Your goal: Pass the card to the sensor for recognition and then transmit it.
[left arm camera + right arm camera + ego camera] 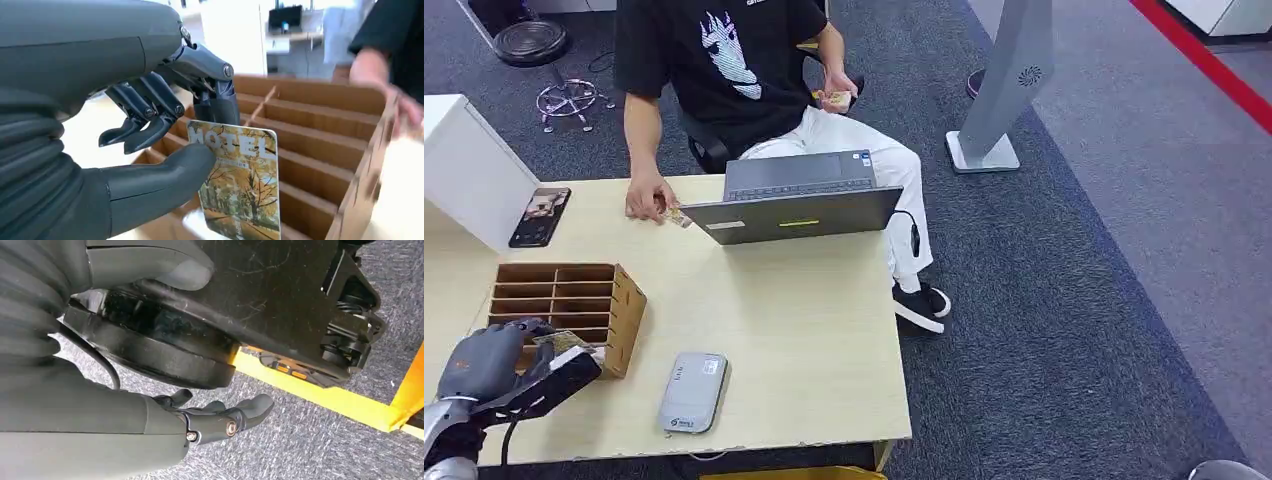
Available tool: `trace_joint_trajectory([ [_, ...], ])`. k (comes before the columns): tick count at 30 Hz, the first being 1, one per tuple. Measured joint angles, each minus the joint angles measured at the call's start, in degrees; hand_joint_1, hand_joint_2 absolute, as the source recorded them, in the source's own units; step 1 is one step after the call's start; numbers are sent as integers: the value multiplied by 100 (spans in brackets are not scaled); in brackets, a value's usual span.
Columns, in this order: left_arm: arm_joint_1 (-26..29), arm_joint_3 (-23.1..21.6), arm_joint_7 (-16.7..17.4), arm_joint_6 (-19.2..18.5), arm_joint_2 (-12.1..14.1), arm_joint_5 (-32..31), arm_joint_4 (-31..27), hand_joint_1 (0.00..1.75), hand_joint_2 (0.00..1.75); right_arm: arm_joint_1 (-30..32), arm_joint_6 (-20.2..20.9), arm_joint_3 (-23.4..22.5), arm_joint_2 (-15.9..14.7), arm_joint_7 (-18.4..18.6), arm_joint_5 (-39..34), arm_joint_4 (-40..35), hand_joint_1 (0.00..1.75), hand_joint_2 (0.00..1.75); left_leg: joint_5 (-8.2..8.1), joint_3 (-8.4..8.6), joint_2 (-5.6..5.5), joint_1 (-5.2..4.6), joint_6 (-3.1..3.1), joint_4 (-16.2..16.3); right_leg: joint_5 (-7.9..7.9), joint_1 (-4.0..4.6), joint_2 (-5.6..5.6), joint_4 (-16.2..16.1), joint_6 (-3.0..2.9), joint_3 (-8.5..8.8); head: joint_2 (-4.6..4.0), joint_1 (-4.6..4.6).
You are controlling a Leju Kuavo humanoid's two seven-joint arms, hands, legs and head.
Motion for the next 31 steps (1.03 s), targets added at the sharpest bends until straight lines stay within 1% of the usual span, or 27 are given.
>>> trace_joint_trajectory([
  [4,-91,39,-131,402,-77,-44,-124,175,175,85,0,15,-24,50,-64,-122,0,175,0,0,-1,0,0,1,0,0,-1,0,0,0,0,2],
  [10,-315,155,-254,805,-199,-263,-566,175,175,230,0,42,-61,173,-72,-374,0,175,0,0,0,0,0,1,1,0,-1,0,0,1,0,0],
  [12,-373,171,-269,879,-227,-361,-722,175,175,274,0,61,-74,208,-79,-461,0,175,0,0,-1,-1,0,1,0,0,-1,0,0,0,0,0],
  [16,-510,197,-203,870,-256,-536,-927,175,175,353,0,85,-101,319,-39,-630,0,175,0,0,0,0,0,1,1,0,0,0,0,0,0,0],
  [19,-641,225,-103,833,-256,-650,-970,175,175,392,0,103,-116,409,61,-739,0,175,0,0,0,0,0,1,1,0,-1,0,0,1,0,2],
  [22,-797,251,122,624,-253,-811,-962,175,175,414,0,109,-123,452,146,-800,0,175,0,0,0,0,0,1,1,0,0,0,0,0,2,0],
  [25,-1011,256,249,436,-245,-853,-833,175,175,414,0,118,-125,466,186,-820,0,175,3,-1,-2,0,-3,1,4,0,-2,1,-2,1,0,0],
  [27,-1143,256,290,318,-234,-840,-645,175,175,409,0,122,-125,457,247,-818,0,175,4,0,0,0,-5,1,6,0,0,1,-3,1,2,0],
  [31,-1317,256,339,247,-232,-842,-376,175,175,406,0,125,-125,446,253,-818,0,175,5,1,0,0,-5,1,6,0,0,1,-3,1,0,0],
])
